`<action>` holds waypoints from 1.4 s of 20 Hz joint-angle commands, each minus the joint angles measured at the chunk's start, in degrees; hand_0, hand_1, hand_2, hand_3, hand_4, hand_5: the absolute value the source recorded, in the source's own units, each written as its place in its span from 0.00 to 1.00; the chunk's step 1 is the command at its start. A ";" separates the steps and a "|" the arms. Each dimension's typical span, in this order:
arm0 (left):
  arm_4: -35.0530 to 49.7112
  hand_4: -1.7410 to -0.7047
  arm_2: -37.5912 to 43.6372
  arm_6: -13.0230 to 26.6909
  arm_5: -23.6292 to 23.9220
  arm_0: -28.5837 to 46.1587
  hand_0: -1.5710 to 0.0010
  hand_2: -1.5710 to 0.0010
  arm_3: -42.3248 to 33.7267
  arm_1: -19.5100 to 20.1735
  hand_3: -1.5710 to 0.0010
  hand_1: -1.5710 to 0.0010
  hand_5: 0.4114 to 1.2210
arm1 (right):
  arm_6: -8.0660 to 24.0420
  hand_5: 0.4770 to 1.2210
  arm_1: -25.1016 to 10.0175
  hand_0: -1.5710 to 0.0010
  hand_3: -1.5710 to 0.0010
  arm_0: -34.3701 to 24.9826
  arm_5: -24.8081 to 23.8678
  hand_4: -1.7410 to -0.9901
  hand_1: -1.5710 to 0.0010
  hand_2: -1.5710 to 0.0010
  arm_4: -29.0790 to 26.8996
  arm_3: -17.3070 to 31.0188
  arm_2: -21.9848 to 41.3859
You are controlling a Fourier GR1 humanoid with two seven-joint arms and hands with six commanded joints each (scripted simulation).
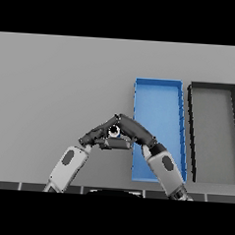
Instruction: Pick up the blue pipe and place it into the blue bin.
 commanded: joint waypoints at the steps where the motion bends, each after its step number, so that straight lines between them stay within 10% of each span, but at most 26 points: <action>1: -0.38 0.01 0.33 -0.79 0.15 -0.47 0.00 0.02 0.73 -0.04 0.11 0.00 1.00 | -0.15 0.81 0.41 0.06 0.09 0.00 0.14 0.35 0.06 0.06 0.66 0.05 0.45; 8: -1.01 0.01 0.09 -2.21 0.58 -0.06 0.00 0.00 -0.20 0.50 0.20 0.00 1.00 | 0.73 0.96 5.33 0.01 0.02 3.69 0.49 0.33 0.01 0.01 -0.55 -1.35 -0.65; 13: -4.34 0.47 0.05 -1.97 -2.53 -0.32 0.62 0.65 0.59 1.10 0.73 0.64 1.00 | 1.43 0.99 6.24 0.00 0.01 4.16 0.70 0.32 0.00 0.00 1.51 -1.93 -1.24; 21: -4.32 0.74 0.70 5.88 -3.00 0.30 0.94 0.94 -0.01 1.79 0.95 0.94 0.33 | 0.23 1.00 9.35 0.00 0.00 3.35 1.11 0.32 0.00 0.00 5.45 -0.89 -2.45; 28: -4.28 0.74 1.33 8.54 -1.70 0.14 0.99 0.99 1.97 0.90 0.99 0.99 0.13 | 0.62 1.00 12.31 0.00 0.00 1.95 2.31 0.33 0.00 0.00 2.11 -2.41 -6.18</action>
